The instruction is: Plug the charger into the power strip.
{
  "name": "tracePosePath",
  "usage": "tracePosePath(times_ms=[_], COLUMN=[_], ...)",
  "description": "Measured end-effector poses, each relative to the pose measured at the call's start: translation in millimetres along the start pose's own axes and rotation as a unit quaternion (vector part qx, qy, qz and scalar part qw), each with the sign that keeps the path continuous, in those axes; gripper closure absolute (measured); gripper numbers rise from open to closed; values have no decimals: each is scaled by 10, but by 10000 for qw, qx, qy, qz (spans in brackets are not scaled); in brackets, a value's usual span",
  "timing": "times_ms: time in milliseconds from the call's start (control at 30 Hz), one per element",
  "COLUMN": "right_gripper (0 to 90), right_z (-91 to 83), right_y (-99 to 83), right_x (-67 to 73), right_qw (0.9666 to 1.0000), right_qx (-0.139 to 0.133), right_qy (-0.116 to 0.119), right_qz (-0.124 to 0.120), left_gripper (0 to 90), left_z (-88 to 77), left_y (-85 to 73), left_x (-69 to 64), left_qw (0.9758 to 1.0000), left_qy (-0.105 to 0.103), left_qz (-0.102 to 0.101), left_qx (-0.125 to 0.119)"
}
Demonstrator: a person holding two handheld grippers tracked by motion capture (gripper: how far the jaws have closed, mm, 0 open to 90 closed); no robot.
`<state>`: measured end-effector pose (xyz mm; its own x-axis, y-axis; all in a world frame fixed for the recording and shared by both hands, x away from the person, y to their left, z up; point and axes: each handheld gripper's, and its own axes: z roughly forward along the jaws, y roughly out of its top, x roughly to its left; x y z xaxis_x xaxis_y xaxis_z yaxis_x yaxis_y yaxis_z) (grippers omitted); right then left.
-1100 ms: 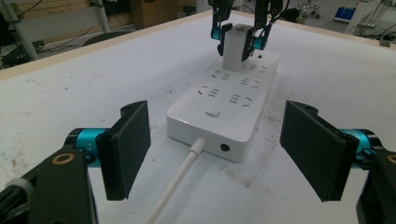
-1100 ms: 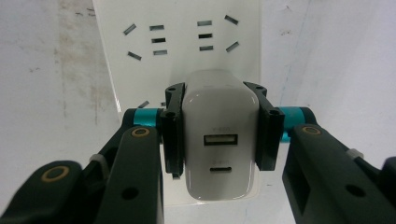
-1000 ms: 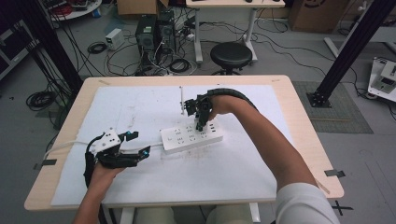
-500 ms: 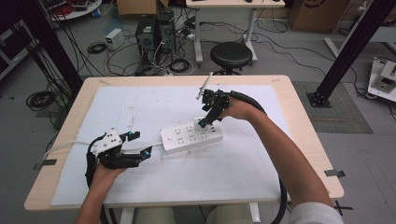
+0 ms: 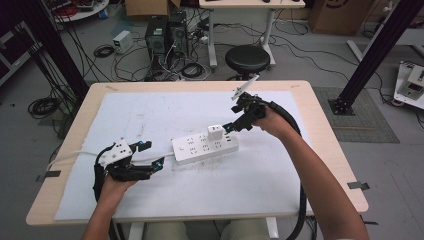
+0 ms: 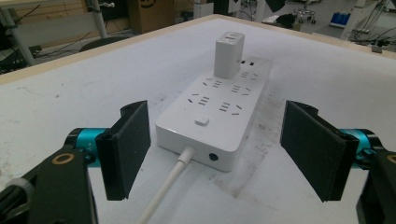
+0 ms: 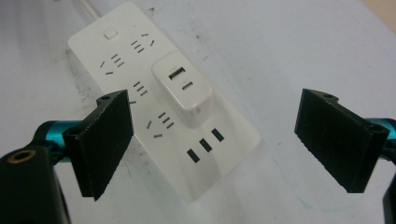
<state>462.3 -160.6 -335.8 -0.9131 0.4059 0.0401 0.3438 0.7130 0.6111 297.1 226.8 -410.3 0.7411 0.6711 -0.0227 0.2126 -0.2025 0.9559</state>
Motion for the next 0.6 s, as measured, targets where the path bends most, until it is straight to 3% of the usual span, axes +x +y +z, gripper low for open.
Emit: tracePosePath(times_ms=[67, 300, 600], right_gripper=[9, 7, 8], right_z=[-69, -266, -379], right_y=[-89, -374, -737], right_x=[-2, 6, 159], right_qw=[9999, 9972, 9914], right_qx=[-83, -475, -781], right_qy=[-51, -379, -848], right_qz=[95, 440, 621], left_gripper=[245, 245, 245], left_z=[1, 18, 29], left_y=[4, 8, 18], left_x=[-3, -17, -20], left_qw=[10000, 10000, 9999], left_qy=[-1, -17, -33], left_qz=[-7, -1, -27], left_qx=[-24, -47, -128])
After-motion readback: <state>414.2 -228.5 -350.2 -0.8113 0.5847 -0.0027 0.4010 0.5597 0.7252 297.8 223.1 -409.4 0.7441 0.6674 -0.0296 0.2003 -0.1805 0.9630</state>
